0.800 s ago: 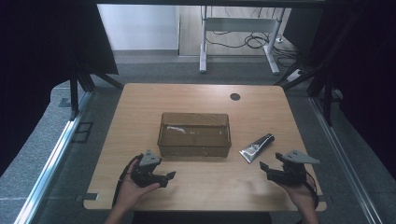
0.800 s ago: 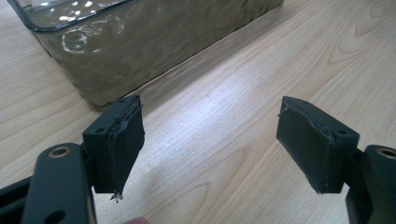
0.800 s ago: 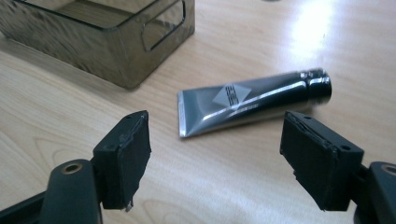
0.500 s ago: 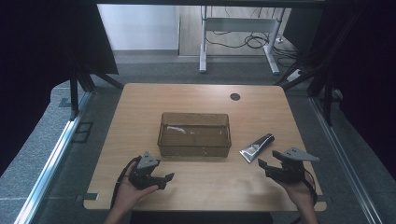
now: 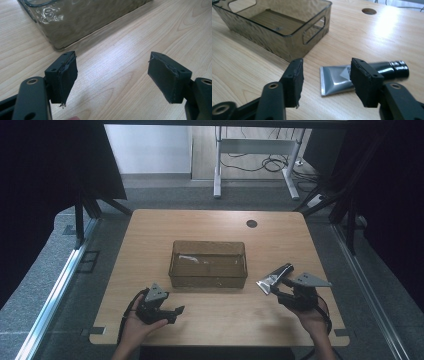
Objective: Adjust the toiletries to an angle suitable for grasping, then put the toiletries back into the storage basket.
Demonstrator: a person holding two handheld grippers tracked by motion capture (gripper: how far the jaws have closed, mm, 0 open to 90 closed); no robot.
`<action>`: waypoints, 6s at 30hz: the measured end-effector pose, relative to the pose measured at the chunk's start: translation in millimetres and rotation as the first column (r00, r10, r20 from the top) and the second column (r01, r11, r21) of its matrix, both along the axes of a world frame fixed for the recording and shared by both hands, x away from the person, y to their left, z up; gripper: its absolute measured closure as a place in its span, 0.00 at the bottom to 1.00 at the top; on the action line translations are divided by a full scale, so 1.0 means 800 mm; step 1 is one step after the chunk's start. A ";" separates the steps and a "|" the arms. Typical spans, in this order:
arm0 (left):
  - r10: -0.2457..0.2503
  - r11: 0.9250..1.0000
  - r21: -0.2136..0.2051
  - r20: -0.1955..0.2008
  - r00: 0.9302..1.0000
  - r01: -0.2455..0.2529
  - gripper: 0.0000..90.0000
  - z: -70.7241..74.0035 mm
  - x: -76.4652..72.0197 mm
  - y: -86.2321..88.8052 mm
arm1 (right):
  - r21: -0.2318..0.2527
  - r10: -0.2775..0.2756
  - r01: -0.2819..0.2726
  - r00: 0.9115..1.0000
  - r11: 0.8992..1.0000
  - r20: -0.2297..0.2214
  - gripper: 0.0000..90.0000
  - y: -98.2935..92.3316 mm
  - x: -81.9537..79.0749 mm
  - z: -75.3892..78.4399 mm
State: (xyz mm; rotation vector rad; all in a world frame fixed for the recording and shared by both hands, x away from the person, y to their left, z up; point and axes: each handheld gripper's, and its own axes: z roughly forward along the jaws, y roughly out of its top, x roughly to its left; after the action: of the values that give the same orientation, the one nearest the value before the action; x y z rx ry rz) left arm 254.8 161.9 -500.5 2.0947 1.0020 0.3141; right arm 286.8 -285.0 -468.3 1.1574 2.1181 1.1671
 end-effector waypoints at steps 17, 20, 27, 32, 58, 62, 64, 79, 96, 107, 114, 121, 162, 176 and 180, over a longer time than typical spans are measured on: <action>0.001 1.000 0.004 -0.014 1.000 -0.001 0.27 0.001 -0.002 0.003 | 0.002 0.068 -0.068 0.998 0.998 0.007 0.84 0.034 0.023 0.009; -0.001 1.000 0.001 -0.012 1.000 0.001 0.27 0.002 -0.003 0.003 | -0.012 0.085 -0.085 0.996 0.996 -0.010 0.87 0.045 0.033 0.008; -0.007 1.000 -0.002 -0.015 1.000 0.007 0.27 0.001 -0.002 0.006 | -0.066 0.110 -0.112 0.993 0.991 -0.039 0.95 0.072 0.059 0.011; -0.008 1.000 -0.006 -0.011 1.000 0.008 0.27 0.004 -0.003 0.007 | -0.098 0.103 -0.108 0.993 0.989 -0.053 0.97 0.079 0.071 0.010; -0.009 1.000 0.003 -0.015 1.000 0.009 0.27 0.003 -0.004 0.006 | -0.185 0.019 -0.050 0.986 0.981 -0.165 0.99 0.074 0.099 -0.046; -0.007 1.000 0.003 -0.020 1.000 0.007 0.27 0.002 -0.003 0.006 | -0.196 0.019 -0.053 0.985 0.979 -0.172 0.99 0.075 0.101 -0.050; -0.006 1.000 0.002 -0.020 1.000 0.006 0.27 0.002 -0.003 0.006 | -0.200 0.017 -0.053 0.984 0.978 -0.177 0.99 0.076 0.102 -0.052; -0.008 1.000 0.009 -0.027 1.000 0.008 0.27 0.000 -0.002 0.007 | -0.224 -0.014 -0.031 0.981 0.974 -0.195 0.99 0.070 0.106 -0.067; -0.005 1.000 0.008 -0.027 1.000 0.005 0.27 0.000 -0.002 0.007 | -0.228 -0.009 -0.034 0.982 0.973 -0.188 0.99 0.058 0.088 -0.068; -0.008 1.000 0.013 -0.029 1.000 0.009 0.27 -0.001 -0.002 0.006 | -0.232 -0.016 -0.026 0.985 0.972 -0.175 0.99 0.040 0.068 -0.067; -0.011 1.000 0.013 -0.029 1.000 0.012 0.27 -0.001 -0.002 0.004 | -0.227 -0.039 0.002 0.987 0.974 -0.156 0.99 0.019 0.053 -0.068; -0.012 1.000 0.018 -0.032 0.999 0.012 0.27 -0.003 -0.002 0.002 | -0.225 -0.069 0.034 0.986 0.974 -0.149 0.99 -0.002 0.047 -0.067; -0.019 1.000 0.025 -0.033 0.999 0.020 0.27 -0.004 -0.003 0.000 | -0.138 -0.082 0.063 0.988 0.988 -0.133 0.65 -0.044 0.036 -0.050; -0.017 1.000 0.020 -0.030 0.999 0.018 0.27 -0.001 -0.004 0.001 | -0.224 -0.026 -0.019 0.980 0.974 -0.196 0.45 -0.038 0.059 -0.020; -0.020 1.000 0.018 -0.029 0.999 0.020 0.27 0.000 -0.004 0.001 | -0.270 -0.025 -0.043 0.969 0.962 -0.244 0.43 -0.037 0.078 -0.007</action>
State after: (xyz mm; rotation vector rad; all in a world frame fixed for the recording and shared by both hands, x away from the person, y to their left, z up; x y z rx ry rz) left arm 251.2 162.8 -500.3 2.1300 0.9978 0.2854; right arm 348.9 -314.9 -473.8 1.2131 2.3794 0.7315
